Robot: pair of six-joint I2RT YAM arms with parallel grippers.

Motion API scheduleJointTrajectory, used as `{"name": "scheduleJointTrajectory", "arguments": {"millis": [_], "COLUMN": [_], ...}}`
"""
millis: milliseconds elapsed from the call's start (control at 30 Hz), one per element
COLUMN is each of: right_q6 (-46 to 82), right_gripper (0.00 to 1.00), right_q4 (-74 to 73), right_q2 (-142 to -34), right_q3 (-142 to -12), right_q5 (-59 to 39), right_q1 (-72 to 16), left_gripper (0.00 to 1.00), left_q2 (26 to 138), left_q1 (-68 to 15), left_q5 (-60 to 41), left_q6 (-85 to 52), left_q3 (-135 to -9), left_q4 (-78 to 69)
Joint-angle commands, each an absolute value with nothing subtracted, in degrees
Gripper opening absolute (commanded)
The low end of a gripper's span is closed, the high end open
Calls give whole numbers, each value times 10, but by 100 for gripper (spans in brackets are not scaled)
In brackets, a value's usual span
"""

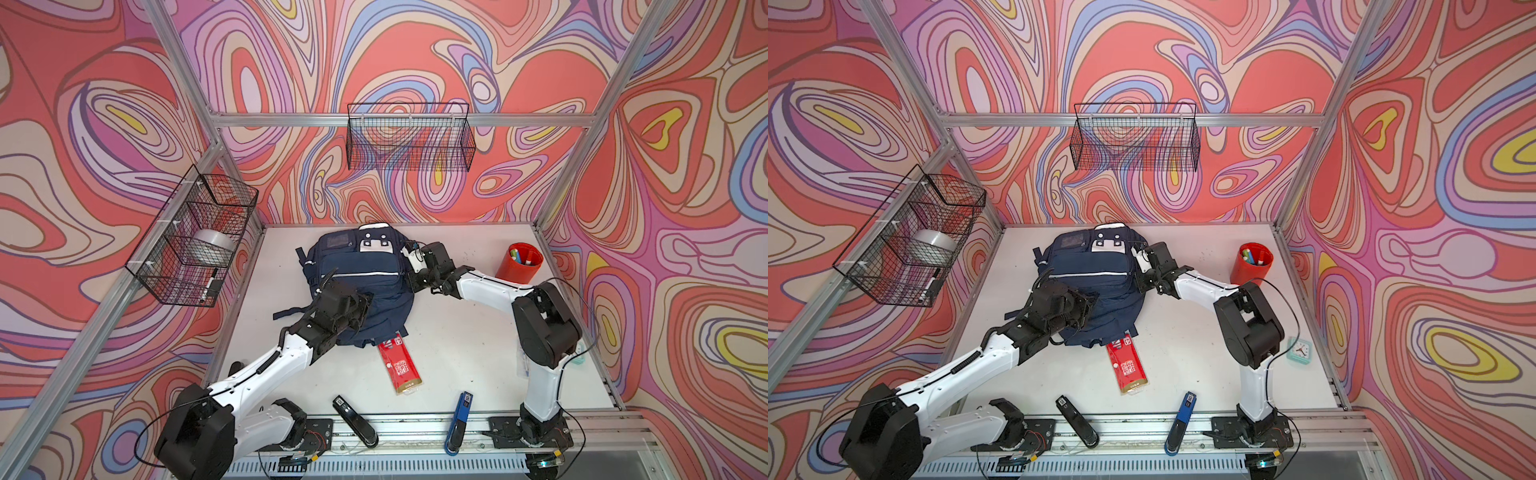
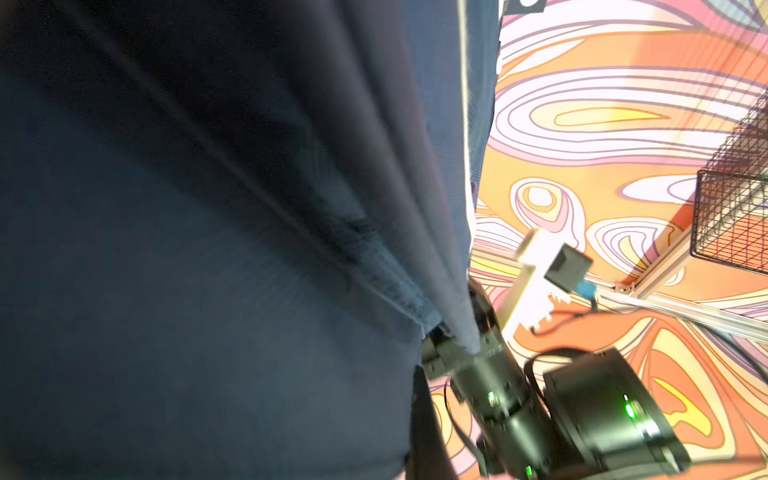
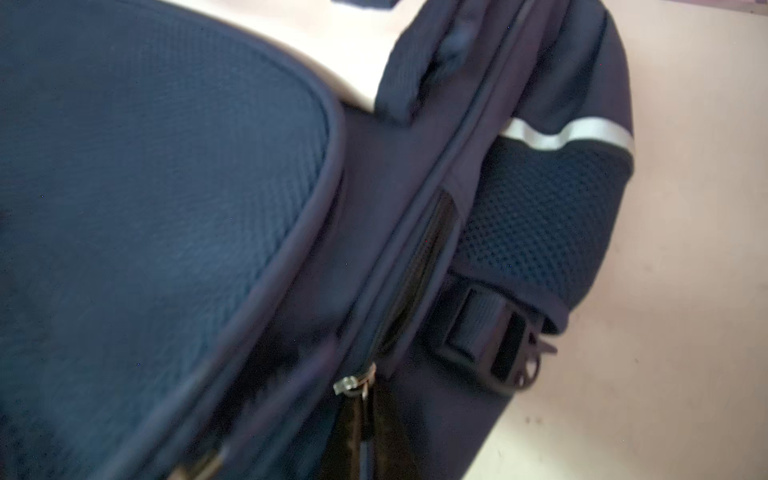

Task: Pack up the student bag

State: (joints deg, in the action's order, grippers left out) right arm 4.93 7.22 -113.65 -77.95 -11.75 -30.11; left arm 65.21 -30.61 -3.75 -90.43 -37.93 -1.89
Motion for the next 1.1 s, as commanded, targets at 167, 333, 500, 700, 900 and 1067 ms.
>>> {"name": "scheduleJointTrajectory", "arguments": {"millis": [167, 333, 500, 700, 900, 1067], "right_q6": [51, 49, 32, 16, 10, 5], "right_gripper": [0, 0, 0, 14, 43, 71], "right_q4": [71, 80, 109, 54, 51, 21], "right_q2": [-1245, -1280, -1297, -1212, -1151, -1084], "right_q3": [-881, -931, -963, -872, -827, -773], "right_q5": [-42, -39, -32, -140, -159, -148], "right_q1": [-247, -228, -220, -222, -222, -220], "left_gripper": [0, 0, 0, 32, 58, 93], "left_q2": [616, 618, 609, 643, 629, 595], "left_q1": [-294, -294, -293, -292, -292, -282], "left_q5": [-94, -114, -108, -123, -131, -104], "left_q6": [-868, -865, -851, -823, -786, -707], "left_q3": [-405, -410, -415, -426, -431, -481], "left_q4": [31, 33, 53, 17, -20, 59]}}
